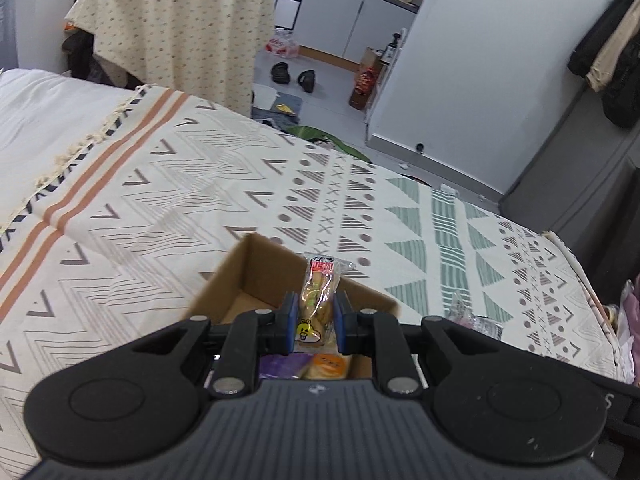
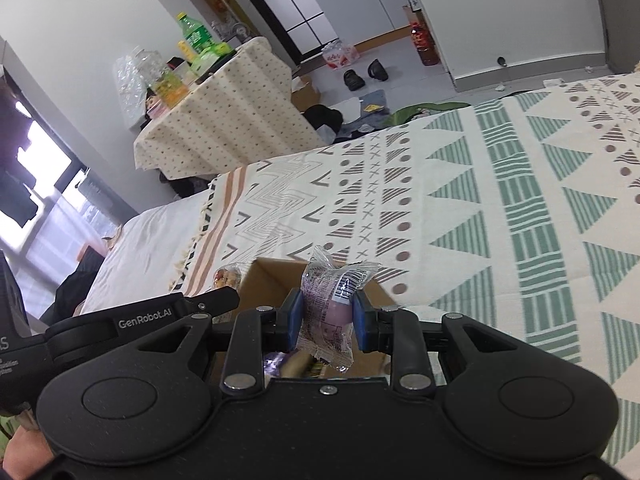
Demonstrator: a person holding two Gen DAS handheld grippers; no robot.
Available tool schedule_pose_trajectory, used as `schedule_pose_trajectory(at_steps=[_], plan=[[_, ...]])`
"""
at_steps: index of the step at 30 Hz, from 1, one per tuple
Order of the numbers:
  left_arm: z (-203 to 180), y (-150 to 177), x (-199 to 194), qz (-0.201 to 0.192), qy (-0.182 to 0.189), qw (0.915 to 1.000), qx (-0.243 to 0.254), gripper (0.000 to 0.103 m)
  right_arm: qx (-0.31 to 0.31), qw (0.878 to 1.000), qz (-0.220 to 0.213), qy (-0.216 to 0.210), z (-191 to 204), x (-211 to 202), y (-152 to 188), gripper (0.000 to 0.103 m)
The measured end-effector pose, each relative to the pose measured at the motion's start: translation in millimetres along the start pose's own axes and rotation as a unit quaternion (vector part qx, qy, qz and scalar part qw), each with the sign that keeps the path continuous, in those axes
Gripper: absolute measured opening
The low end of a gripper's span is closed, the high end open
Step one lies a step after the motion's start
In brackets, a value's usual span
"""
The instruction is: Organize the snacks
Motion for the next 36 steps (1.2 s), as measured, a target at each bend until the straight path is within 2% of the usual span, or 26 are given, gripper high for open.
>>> schedule_pose_trajectory(at_steps=[5, 14, 16, 19, 21, 22, 24, 27, 30, 36], plan=[[14.3, -2.7, 5.4, 0.011, 0.001, 0.9999, -0.006, 0.019, -0.006, 1.000, 0.009, -0.004, 13.0, 10.7, 1.5, 0.026], [45.0, -2.8, 7.2, 0.021, -0.023, 0.9988, -0.037, 0.025, -0.013, 1.000, 0.022, -0.010, 34.0, 30.4, 2.2, 0.026], [51.3, -3.0, 4.9, 0.021, -0.029, 0.9985, -0.042, 0.029, -0.012, 1.000, 0.026, -0.012, 37.9, 35.9, 2.5, 0.026], [60.6, -4.3, -0.5, 0.016, -0.034, 0.9981, -0.050, 0.043, -0.007, 0.999, 0.030, -0.018, 44.3, 44.1, 2.5, 0.028], [65.1, -4.7, -4.8, 0.011, -0.036, 0.9980, -0.052, 0.052, 0.001, 0.999, 0.028, -0.031, 47.5, 47.4, 2.0, 0.033], [67.0, -4.7, -6.7, 0.011, -0.038, 0.9979, -0.052, 0.054, 0.005, 0.999, 0.027, -0.034, 48.4, 48.2, 1.5, 0.042], [70.1, -5.0, -9.7, 0.010, -0.044, 0.9976, -0.052, 0.066, 0.006, 0.999, 0.028, -0.032, 49.3, 48.3, 1.2, 0.051], [73.5, -4.1, -14.8, 0.008, -0.052, 0.9973, -0.052, 0.078, 0.003, 0.999, 0.031, -0.031, 49.4, 43.0, 2.1, 0.051], [75.8, -1.4, -19.3, 0.010, -0.058, 0.9970, -0.051, 0.083, -0.001, 0.999, 0.031, -0.025, 47.4, 33.6, 4.1, 0.051], [73.2, 6.3, -31.3, 0.011, -0.067, 0.9968, -0.041, 0.086, -0.007, 0.999, 0.030, -0.014, 40.6, 11.3, 9.6, 0.052]])
Point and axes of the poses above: each gripper's, at about its wrist camera, not at the fingertips, and x roughly the way its jaws point, z to its left, y to its underside, the point moved 4 cm from there along x, roughly the way its jaws point, and after that the axes turned 8 degrees about -x, right-handed, at the moved point
